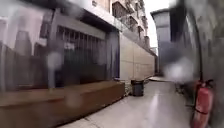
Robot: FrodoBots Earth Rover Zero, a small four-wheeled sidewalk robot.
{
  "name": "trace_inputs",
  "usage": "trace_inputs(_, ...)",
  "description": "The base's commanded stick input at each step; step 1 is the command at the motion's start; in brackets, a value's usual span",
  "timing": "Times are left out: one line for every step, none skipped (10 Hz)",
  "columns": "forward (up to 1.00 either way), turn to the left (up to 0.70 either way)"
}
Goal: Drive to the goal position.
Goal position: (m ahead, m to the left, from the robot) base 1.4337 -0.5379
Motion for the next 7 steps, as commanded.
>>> trace_inputs(0.7,-0.27)
trace_inputs(0.7,-0.27)
trace_inputs(0.7,-0.27)
trace_inputs(0.7,-0.27)
trace_inputs(0.7,-0.27)
trace_inputs(0.15,-0.41)
trace_inputs(0.0,-0.45)
